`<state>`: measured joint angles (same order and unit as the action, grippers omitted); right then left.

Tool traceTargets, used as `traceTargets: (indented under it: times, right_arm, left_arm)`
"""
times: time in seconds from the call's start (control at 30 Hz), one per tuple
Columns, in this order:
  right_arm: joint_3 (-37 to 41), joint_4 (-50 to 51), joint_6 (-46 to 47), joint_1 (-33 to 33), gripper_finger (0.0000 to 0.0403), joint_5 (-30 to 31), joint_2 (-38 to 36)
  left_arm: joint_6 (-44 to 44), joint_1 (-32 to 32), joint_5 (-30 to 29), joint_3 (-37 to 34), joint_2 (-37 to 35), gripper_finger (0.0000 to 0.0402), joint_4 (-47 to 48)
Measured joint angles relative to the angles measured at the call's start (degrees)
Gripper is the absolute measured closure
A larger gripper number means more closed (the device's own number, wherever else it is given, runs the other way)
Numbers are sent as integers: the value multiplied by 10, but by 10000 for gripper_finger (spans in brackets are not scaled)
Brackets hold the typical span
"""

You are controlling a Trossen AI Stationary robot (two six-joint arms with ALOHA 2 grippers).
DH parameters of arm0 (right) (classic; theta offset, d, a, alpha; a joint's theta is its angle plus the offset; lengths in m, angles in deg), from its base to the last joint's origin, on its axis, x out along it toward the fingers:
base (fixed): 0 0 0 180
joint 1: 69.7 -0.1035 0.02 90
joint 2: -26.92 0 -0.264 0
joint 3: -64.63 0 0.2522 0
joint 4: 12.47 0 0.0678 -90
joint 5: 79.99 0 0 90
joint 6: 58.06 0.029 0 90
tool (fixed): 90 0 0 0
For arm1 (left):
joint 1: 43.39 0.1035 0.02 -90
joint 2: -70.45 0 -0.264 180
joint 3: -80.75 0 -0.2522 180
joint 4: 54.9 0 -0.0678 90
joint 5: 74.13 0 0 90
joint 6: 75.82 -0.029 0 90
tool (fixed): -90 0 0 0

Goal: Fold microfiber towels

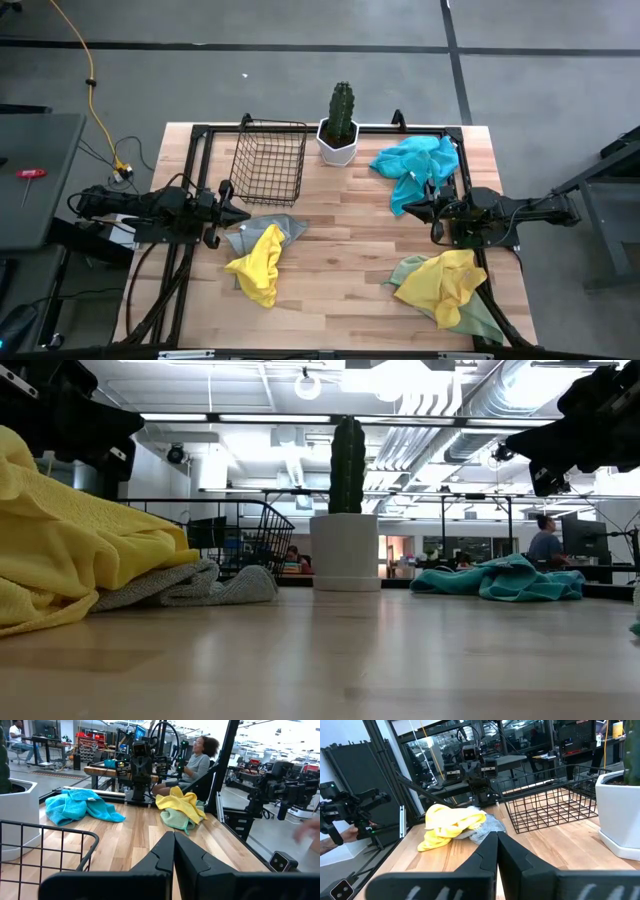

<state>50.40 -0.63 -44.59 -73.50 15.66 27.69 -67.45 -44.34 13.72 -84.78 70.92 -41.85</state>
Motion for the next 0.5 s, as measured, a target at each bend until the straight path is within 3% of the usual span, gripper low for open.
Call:
traceTargets:
  times: [0.5]
  right_arm:
    - [0,-1,-32,0,403,13,0]
  left_arm:
    - [0,0,0,0,0,402,0]
